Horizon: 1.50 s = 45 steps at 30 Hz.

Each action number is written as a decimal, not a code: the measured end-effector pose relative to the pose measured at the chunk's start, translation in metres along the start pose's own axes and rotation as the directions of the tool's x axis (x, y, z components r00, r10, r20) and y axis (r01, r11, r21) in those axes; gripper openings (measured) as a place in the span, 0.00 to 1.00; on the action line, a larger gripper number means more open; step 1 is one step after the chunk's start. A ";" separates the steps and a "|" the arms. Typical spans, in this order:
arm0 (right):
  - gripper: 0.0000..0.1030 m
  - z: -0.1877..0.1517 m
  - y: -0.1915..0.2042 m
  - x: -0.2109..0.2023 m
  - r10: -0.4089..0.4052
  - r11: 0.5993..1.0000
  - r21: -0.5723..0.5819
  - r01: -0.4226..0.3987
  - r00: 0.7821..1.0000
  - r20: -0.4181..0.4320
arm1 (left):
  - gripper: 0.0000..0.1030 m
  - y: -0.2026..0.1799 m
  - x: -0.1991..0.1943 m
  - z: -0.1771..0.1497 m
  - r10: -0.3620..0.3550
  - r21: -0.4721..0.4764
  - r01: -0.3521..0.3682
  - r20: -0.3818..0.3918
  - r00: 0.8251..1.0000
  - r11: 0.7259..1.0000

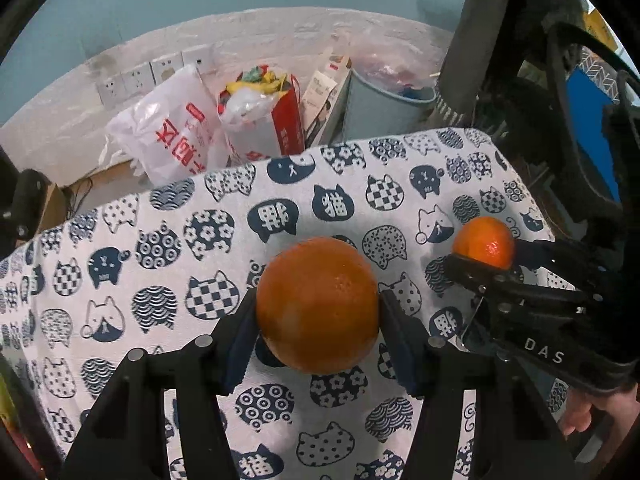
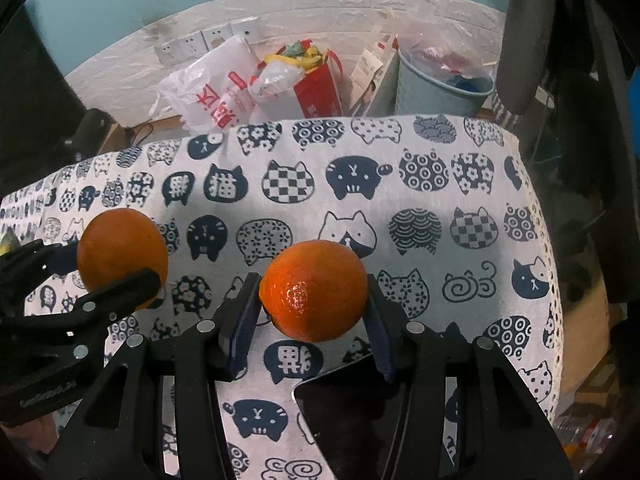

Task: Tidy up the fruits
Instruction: 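Carry both mandarins toward the glass plate with the left and right tools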

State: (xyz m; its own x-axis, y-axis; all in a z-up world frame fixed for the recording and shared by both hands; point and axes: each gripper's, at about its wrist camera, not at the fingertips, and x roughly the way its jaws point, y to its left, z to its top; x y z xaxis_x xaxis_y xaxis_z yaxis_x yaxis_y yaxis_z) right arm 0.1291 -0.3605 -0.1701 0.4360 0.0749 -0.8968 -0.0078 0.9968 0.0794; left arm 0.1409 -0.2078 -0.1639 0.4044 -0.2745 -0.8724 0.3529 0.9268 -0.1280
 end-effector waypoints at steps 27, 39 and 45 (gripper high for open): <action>0.48 0.015 0.076 -0.082 0.075 0.992 -0.109 -0.061 0.989 0.126 | 0.58 0.042 -0.116 -0.021 0.061 -0.073 -0.051 0.146 0.987 0.996; 0.48 0.015 0.120 -0.106 0.123 0.981 -0.169 -0.096 0.980 0.158 | 0.58 0.072 -0.160 -0.042 0.100 -0.111 -0.080 0.191 0.977 0.991; 0.48 0.015 0.144 -0.113 0.147 0.973 -0.202 -0.114 0.976 0.161 | 0.58 0.094 -0.174 -0.056 0.126 -0.144 -0.099 0.193 0.973 0.985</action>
State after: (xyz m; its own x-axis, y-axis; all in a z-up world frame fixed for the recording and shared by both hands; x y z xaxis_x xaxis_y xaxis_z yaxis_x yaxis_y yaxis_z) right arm 0.0925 -0.2260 -0.0506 0.5691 0.2156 -0.7935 -0.2393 0.9667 0.0911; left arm 0.0561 -0.0589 -0.0505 0.6011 -0.1995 -0.7739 0.1856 0.9767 -0.1076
